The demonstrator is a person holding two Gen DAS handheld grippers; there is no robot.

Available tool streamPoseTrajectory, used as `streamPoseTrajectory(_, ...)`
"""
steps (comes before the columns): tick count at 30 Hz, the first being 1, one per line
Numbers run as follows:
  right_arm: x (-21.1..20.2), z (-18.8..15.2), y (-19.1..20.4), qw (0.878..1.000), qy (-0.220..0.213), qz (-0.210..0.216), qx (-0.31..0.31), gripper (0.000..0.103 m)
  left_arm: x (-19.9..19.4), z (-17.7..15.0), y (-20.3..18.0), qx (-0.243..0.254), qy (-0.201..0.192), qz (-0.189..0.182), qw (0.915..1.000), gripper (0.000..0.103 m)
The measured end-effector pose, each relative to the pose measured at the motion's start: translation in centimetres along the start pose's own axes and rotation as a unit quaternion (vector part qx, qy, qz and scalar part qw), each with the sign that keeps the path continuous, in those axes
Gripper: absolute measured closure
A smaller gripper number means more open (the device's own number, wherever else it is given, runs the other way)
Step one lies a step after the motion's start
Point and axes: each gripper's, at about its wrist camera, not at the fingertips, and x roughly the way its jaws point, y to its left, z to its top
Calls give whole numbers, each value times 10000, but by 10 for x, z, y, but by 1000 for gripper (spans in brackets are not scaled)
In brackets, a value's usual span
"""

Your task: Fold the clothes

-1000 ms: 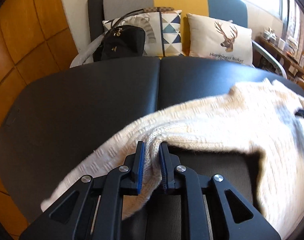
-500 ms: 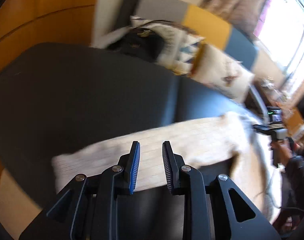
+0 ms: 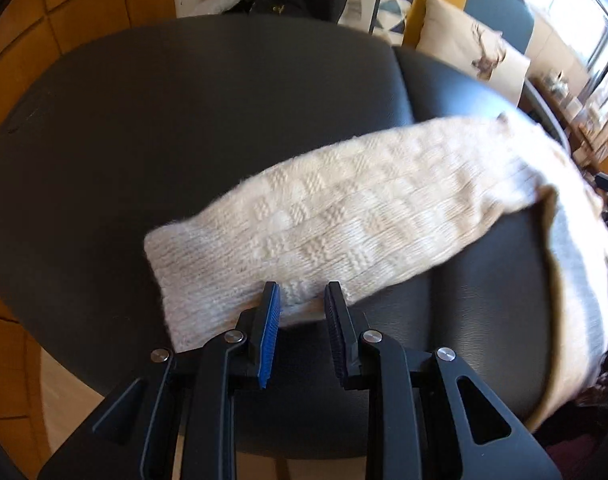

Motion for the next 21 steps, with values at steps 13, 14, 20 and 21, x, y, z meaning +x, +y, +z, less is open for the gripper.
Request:
streamPoseTrajectory(13,130,53,70,9793,1434,-62,-1430,48,8,14,-8,-169,-337,477,9982,97)
streamPoseTrajectory(14,132,55,66,9808,1446,-30,-1305,61,8,14,-6,-292,-414,483,9975,98)
streamPoseTrajectory(20,144,74,49,9892,1286,-20,-709,95,10,26,9,-886,-885,635,9901,98)
streamPoseTrajectory(21,145,80,47,9910,1199,-16,-599,95,10,31,10,-951,-979,676,9883,98)
